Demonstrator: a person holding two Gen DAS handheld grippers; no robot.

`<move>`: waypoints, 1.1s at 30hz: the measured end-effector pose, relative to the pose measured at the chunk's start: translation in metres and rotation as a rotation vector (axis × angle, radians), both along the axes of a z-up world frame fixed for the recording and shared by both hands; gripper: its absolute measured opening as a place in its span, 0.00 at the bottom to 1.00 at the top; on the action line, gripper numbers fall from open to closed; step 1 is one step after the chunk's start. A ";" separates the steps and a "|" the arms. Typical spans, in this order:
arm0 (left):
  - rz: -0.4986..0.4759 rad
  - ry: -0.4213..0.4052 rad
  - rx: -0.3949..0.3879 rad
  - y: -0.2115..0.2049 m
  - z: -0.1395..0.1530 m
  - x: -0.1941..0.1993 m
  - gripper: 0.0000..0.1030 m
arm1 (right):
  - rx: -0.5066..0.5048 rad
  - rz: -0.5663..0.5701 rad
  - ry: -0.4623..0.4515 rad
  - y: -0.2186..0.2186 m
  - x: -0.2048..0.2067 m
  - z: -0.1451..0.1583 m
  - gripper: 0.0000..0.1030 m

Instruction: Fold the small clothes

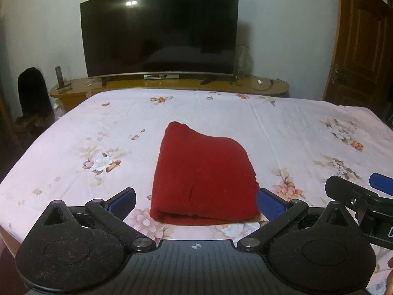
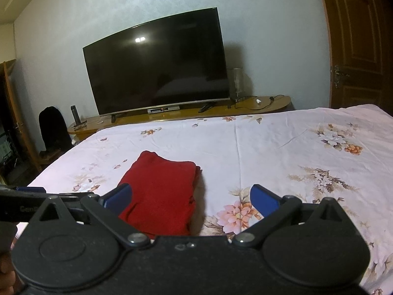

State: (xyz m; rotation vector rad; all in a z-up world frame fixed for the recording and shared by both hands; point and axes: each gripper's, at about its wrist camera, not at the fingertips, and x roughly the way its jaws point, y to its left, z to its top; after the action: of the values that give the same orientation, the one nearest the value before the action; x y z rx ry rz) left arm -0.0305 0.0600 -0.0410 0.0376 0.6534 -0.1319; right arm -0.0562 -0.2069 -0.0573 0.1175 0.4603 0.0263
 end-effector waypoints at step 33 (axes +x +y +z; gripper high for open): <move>0.007 0.006 0.005 0.000 -0.002 0.008 1.00 | 0.020 0.010 0.012 0.001 0.002 -0.001 0.99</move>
State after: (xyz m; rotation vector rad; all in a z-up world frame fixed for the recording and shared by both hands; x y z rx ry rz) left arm -0.0228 0.0601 -0.0428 0.0393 0.6601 -0.1239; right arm -0.0538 -0.2058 -0.0580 0.1348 0.4725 0.0395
